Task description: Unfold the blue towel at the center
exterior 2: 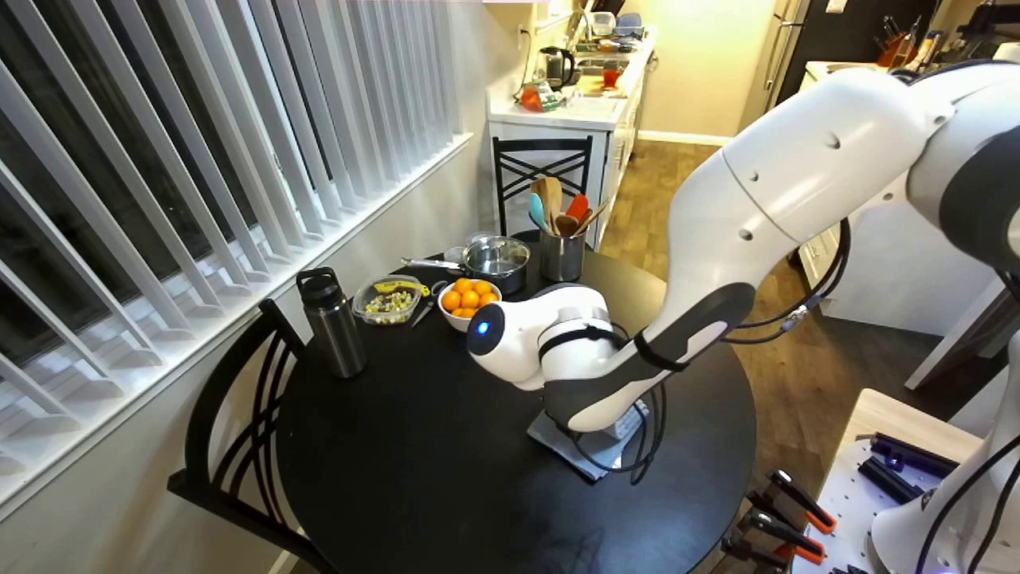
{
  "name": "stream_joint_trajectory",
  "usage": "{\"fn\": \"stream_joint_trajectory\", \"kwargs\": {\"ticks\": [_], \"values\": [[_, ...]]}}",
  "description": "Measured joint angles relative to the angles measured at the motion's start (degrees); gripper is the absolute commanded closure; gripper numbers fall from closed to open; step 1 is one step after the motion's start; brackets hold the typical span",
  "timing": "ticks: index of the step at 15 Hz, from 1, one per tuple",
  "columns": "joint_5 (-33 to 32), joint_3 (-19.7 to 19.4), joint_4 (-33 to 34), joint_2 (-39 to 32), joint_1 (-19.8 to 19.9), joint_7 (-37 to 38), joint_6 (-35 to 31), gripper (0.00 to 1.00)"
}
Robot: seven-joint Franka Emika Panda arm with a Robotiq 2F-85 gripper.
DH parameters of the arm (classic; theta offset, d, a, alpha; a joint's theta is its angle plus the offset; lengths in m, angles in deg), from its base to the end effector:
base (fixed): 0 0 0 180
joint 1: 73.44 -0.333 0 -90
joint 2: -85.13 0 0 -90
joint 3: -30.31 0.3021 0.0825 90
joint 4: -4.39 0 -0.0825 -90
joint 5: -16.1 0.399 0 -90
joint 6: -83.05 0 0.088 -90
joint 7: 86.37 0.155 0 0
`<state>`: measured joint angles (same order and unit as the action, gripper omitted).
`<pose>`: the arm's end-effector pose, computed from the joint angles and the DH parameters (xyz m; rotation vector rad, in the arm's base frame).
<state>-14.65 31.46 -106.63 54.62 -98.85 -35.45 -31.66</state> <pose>0.5219 0.2021 0.1209 2.5307 -0.1019 -0.1238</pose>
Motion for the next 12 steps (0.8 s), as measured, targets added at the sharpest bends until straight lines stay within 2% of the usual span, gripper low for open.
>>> {"fn": "stream_joint_trajectory", "kwargs": {"ticks": [5,7,10,12], "values": [[0.0,-0.4,-14.0,7.2,9.4,-11.5,-21.4,0.95],[0.8,-1.2,-18.7,9.3,13.3,-17.4,-28.0,0.95],[5.5,-2.0,-24.0,11.5,18.3,-27.8,-34.0,0.95],[10.1,-2.0,-26.0,12.4,20.9,-35.0,-34.9,0.95]]}}
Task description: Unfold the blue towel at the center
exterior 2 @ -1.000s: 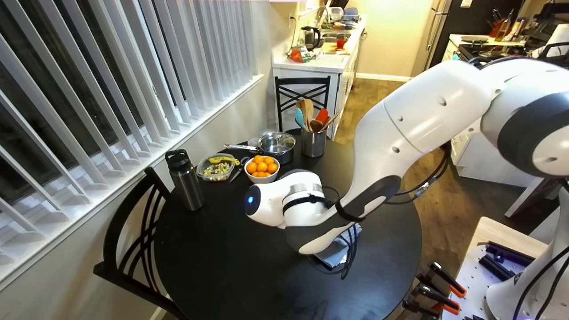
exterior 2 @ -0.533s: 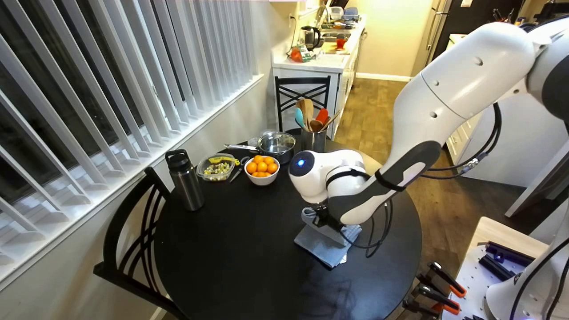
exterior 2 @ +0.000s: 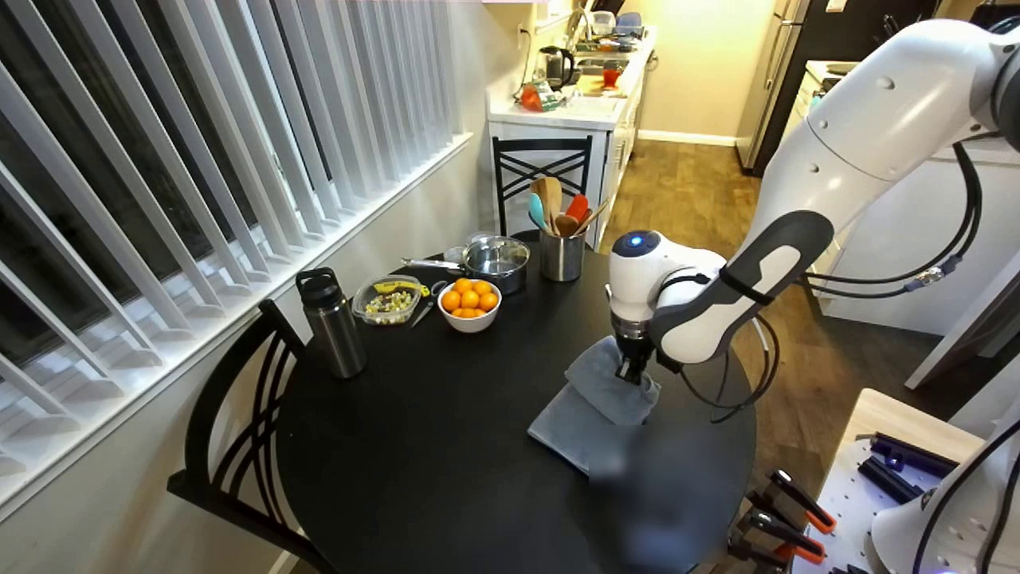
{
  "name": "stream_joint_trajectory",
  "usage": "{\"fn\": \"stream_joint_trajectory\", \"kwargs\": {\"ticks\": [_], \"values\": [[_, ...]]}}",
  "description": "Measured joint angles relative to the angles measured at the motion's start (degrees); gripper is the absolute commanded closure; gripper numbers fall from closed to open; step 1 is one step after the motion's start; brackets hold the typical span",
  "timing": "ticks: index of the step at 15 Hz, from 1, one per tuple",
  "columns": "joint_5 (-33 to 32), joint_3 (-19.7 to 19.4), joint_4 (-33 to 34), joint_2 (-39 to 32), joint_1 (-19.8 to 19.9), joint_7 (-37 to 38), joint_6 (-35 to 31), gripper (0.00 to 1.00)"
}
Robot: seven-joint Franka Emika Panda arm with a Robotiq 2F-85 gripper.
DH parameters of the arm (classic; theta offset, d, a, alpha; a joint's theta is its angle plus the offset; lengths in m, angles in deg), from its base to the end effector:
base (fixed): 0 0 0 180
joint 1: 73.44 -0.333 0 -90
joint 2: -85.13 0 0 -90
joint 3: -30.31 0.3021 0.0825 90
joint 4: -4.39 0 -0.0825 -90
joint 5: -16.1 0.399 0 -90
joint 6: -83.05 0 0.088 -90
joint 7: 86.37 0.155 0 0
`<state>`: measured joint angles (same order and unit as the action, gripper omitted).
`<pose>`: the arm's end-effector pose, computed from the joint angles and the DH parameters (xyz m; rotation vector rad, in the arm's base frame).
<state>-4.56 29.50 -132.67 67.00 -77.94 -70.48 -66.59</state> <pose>0.4866 0.0299 0.1042 2.9511 0.1600 -0.0972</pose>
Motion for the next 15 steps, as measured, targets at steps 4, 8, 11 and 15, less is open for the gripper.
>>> {"fn": "stream_joint_trajectory", "kwargs": {"ticks": [4,8,11,15], "values": [[6.4,-0.1,-1.9,1.7,3.7,-10.5,0.4,0.95],[6.6,-1.9,-2.1,4.7,4.5,-13.5,3.8,0.95],[6.3,-3.5,-2.0,7.2,4.6,-15.2,8.0,0.96],[5.9,-4.5,-1.9,9.1,5.8,-18.1,10.7,0.96]]}}
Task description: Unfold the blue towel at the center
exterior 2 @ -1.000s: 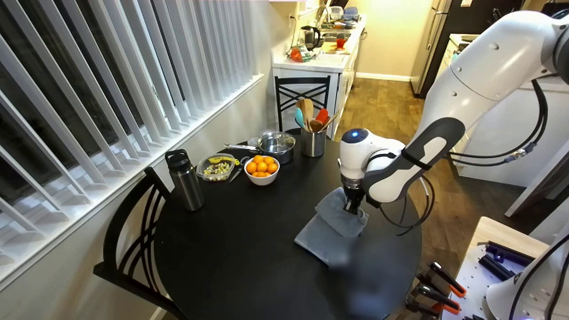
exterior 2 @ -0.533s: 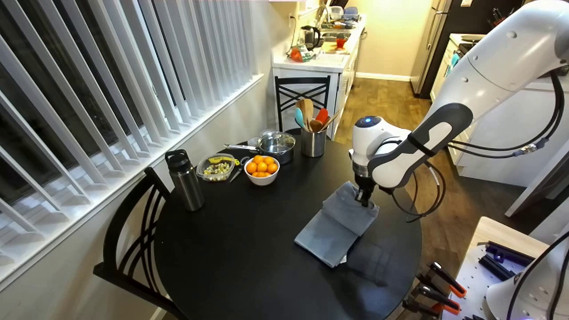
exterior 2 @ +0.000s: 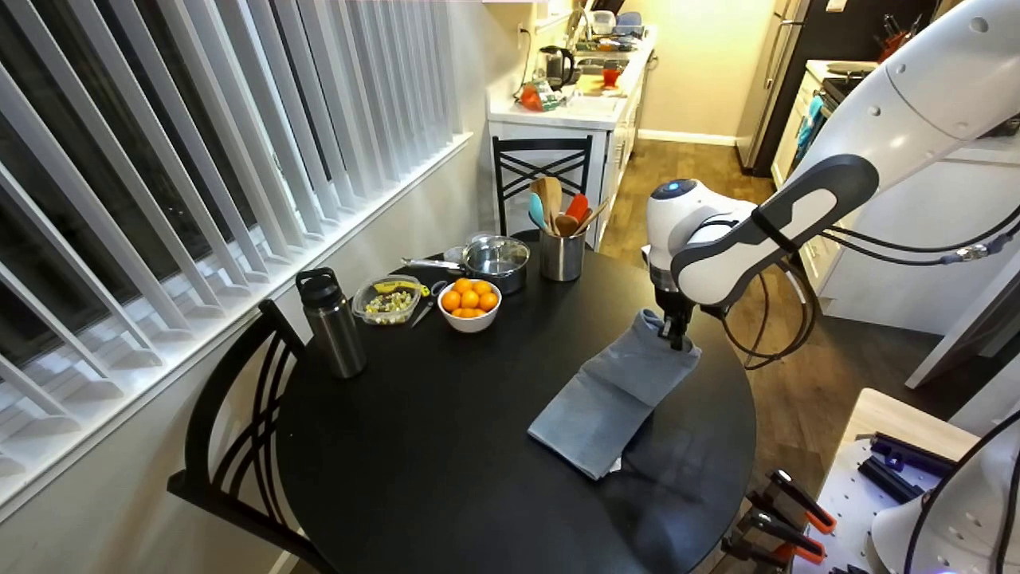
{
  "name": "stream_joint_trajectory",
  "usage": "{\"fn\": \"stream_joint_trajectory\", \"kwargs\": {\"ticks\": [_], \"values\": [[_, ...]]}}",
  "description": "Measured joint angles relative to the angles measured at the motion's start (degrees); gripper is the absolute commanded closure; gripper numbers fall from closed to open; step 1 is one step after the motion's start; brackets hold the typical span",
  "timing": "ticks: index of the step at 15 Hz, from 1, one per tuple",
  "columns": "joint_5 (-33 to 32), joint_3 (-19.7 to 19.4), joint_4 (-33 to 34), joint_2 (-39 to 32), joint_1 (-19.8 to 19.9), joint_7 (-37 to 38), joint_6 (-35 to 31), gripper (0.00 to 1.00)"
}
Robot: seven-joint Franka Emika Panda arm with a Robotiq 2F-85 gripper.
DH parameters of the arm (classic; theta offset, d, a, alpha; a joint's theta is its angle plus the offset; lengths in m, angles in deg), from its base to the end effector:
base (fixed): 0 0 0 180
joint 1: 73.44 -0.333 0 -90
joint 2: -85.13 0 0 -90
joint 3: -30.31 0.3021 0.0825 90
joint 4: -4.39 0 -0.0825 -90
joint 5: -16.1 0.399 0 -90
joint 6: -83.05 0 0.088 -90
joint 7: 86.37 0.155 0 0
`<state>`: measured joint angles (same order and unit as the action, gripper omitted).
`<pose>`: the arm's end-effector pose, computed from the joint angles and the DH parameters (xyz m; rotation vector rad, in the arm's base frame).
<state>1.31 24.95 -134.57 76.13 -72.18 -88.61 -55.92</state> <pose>0.4697 -0.0656 0.1583 2.9690 0.1964 -0.2526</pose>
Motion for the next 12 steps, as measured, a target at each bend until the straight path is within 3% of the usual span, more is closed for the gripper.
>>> {"fn": "stream_joint_trajectory", "kwargs": {"ticks": [12], "values": [[-17.9,0.0,1.9,-0.2,-0.7,-0.2,2.0,0.96]]}}
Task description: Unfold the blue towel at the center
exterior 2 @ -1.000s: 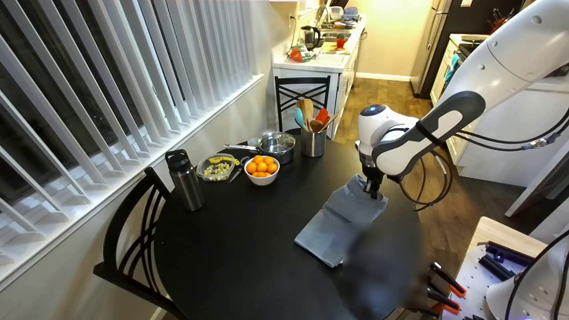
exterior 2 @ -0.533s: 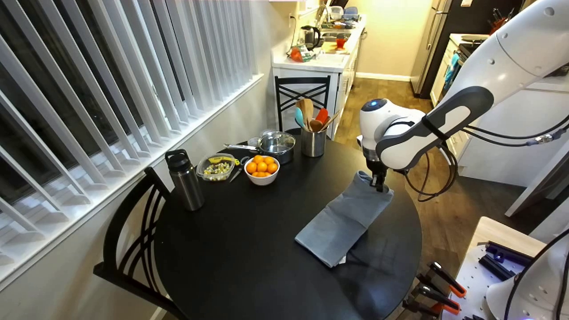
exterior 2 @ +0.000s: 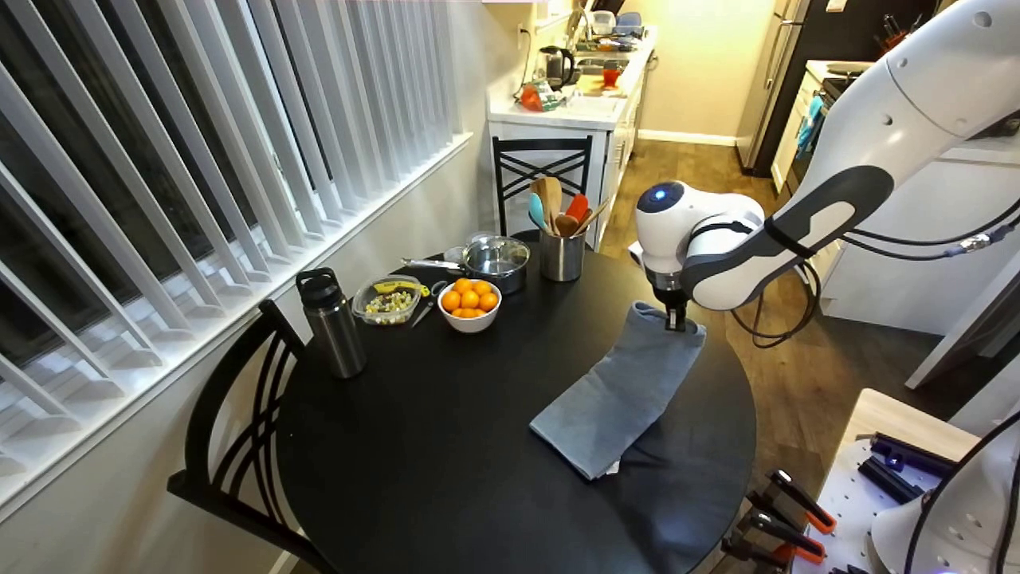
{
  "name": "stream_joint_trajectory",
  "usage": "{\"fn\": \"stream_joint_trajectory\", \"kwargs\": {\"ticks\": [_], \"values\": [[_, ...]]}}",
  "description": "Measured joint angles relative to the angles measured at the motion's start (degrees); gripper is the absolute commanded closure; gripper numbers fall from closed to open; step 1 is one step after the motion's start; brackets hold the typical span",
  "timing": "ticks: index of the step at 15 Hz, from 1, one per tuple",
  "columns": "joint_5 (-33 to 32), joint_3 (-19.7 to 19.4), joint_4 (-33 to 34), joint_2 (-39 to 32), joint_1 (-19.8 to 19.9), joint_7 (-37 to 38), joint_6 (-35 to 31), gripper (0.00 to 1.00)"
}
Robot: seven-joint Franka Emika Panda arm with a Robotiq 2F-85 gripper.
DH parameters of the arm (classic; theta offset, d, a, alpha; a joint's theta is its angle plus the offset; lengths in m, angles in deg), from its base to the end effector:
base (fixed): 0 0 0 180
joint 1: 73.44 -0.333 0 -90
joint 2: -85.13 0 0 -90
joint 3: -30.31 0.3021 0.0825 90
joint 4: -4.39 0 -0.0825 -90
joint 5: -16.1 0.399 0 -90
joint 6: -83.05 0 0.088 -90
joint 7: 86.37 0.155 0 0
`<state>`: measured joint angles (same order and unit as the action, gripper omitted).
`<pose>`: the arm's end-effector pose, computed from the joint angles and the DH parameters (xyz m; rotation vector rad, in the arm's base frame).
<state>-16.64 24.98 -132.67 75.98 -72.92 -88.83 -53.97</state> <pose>0.4827 -0.0738 0.1697 2.7216 0.5452 -0.2579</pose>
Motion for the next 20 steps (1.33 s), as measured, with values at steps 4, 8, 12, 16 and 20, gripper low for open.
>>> {"fn": "stream_joint_trajectory", "kwargs": {"ticks": [4,8,12,16,20], "values": [[-2.9,0.2,0.3,-0.3,0.0,0.0,0.0,0.53],[-4.3,0.3,0.3,-0.7,0.0,0.0,0.0,0.27],[-4.6,0.5,0.3,-0.8,-0.1,0.0,0.0,0.03],[-4.5,1.7,0.2,-0.8,-0.1,0.0,-0.5,0.0],[-0.5,3.7,-1.2,0.2,-0.2,-0.2,-4.8,0.0]]}}
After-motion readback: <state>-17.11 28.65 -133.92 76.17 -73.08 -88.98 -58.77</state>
